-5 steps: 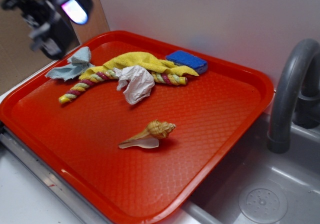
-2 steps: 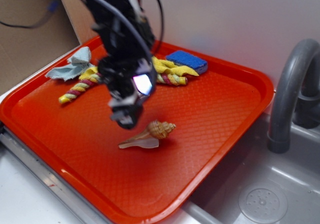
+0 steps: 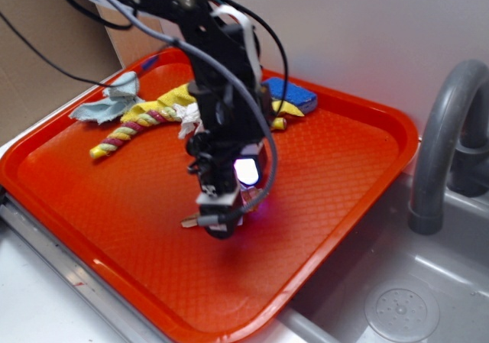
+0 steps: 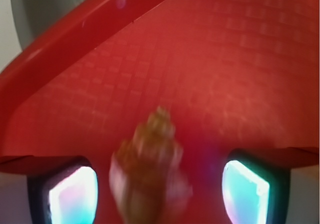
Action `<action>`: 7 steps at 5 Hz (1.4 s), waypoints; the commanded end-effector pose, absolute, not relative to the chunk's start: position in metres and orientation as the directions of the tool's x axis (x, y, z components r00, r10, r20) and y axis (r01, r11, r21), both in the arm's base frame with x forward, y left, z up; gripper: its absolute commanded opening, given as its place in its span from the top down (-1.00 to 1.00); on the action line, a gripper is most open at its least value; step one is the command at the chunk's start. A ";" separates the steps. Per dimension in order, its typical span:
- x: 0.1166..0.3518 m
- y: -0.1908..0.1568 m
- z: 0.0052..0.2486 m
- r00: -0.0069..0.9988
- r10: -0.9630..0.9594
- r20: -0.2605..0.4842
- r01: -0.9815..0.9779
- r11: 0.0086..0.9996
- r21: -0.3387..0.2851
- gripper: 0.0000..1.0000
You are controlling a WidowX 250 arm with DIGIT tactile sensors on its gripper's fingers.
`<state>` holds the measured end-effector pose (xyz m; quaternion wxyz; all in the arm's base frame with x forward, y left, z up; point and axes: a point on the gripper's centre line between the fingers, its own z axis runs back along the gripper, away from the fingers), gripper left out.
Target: Grab the shell.
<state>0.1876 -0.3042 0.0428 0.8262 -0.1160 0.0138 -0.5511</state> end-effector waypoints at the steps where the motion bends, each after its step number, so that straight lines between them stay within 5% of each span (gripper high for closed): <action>1: 0.164 -0.327 0.049 0.317 -0.947 0.051 0.939 0.306 -0.155 -0.24; 2: 0.162 -0.327 0.050 0.339 -0.940 0.031 0.933 0.332 -0.138 1.00; 5: 0.163 -0.302 0.071 0.412 -0.911 0.001 0.907 0.411 -0.092 1.00; 7: 0.178 -0.232 0.169 0.722 -0.688 0.069 0.691 0.721 -0.054 1.00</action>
